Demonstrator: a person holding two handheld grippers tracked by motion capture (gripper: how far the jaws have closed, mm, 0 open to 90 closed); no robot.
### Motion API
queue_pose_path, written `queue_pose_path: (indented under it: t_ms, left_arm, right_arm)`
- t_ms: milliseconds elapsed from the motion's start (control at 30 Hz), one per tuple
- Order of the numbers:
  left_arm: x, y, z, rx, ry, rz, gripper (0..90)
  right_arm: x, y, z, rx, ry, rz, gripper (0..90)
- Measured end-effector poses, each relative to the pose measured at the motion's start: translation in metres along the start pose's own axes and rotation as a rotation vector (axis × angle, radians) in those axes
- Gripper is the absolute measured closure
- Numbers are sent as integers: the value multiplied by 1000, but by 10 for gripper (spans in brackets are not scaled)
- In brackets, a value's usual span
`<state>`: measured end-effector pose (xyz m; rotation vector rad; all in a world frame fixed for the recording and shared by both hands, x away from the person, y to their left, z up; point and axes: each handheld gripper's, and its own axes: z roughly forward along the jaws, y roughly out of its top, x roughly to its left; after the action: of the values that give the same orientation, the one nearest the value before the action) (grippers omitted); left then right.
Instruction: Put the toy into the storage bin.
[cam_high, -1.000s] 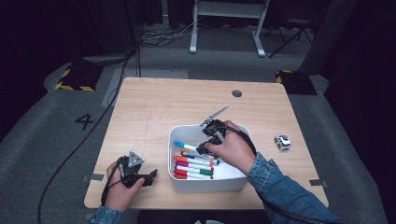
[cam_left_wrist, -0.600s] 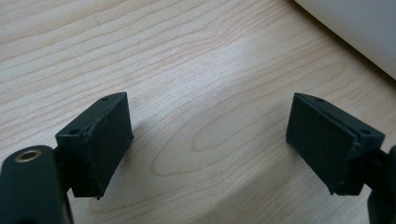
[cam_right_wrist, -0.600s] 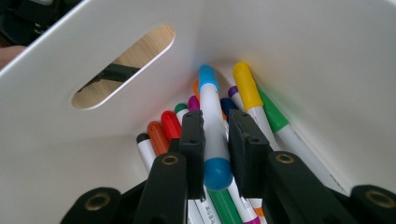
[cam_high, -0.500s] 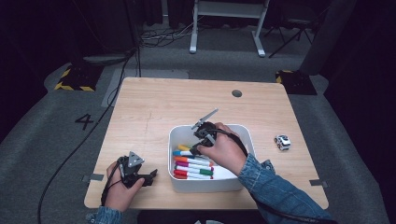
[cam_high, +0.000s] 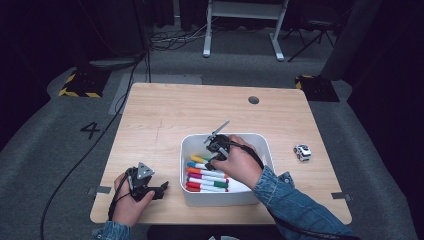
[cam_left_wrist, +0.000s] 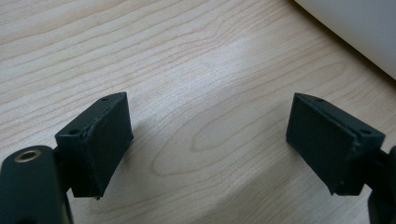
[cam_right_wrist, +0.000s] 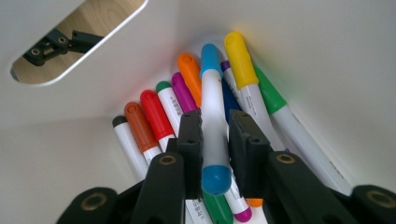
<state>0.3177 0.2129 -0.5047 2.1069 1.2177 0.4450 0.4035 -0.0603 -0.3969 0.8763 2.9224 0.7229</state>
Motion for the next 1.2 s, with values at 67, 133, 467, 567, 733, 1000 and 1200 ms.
queue_pose_path:
  t_ms: [67,133,467,567,733,1000,1200]
  left_arm:
    - [0,0,0,1,1,0,145]
    - [0,0,0,0,-1,0,145]
    - [0,0,0,0,0,1,144]
    - [1,0,0,0,2,8,143]
    - [1,1,0,0,2,5,142]
    - [1,1,0,0,2,5,142]
    - [1,1,0,0,2,4,142]
  right_arm:
    - [1,-2,0,-26,12,14,666]
    - [1,-3,-3,-49,14,11,623]
    - [-7,-27,-48,-214,2,31,567]
    - [-11,-38,-65,-250,-3,54,563]
    - [-19,-55,-88,-302,-27,83,552]
    - [-37,-86,-124,-358,-93,131,527]
    - [-56,-116,-147,-393,-139,195,518]
